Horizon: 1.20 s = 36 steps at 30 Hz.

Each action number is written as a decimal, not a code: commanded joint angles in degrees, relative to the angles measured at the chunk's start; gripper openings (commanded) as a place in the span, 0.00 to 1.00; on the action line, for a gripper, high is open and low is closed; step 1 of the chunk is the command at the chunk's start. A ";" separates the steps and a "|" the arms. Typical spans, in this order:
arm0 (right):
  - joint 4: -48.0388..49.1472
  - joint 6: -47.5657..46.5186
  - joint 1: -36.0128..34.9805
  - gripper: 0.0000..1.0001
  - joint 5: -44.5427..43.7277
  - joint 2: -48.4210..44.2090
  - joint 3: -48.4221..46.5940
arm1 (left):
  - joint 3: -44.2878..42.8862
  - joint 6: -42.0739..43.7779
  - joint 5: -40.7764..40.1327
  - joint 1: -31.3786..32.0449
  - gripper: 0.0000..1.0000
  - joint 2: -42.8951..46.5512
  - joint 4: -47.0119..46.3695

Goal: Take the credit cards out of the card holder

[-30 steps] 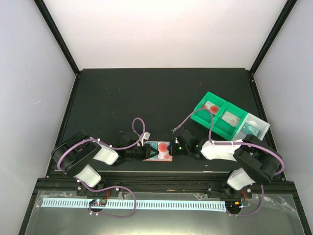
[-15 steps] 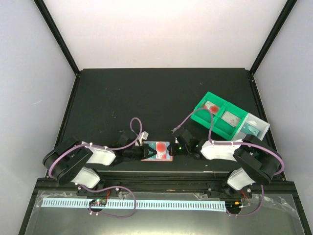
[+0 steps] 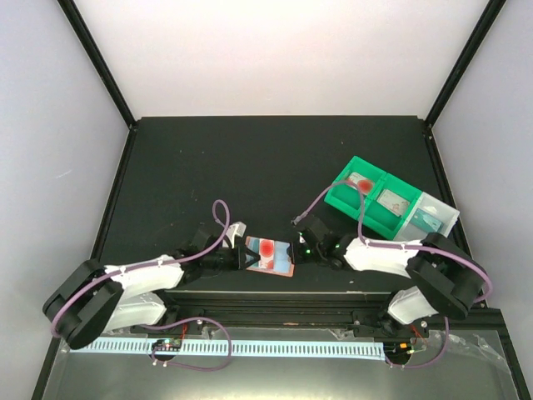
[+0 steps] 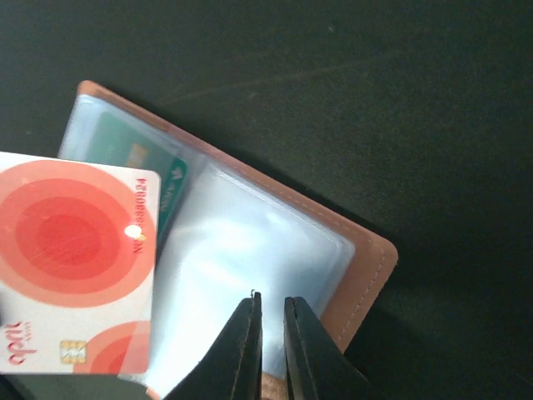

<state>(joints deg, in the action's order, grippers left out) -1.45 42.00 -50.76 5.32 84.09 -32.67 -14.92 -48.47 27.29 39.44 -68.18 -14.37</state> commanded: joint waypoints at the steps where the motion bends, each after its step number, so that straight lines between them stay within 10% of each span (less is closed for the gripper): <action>1: -3.83 -5.19 -0.18 0.13 -2.19 -5.61 -2.19 | -1.83 4.10 -0.64 -0.37 0.01 3.24 5.55; 14: -19.01 -31.85 1.47 0.35 19.12 -14.87 -12.74 | -5.62 12.59 7.56 -0.30 0.02 9.15 12.08; 36: -23.50 -34.39 9.77 0.43 40.17 -7.02 -17.65 | -7.20 17.03 23.05 -0.27 0.01 14.90 11.51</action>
<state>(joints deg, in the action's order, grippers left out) -24.21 8.60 -41.15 40.80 75.72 -49.71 -20.67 -32.97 45.98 39.42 -54.22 -0.45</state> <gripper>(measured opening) 0.462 0.017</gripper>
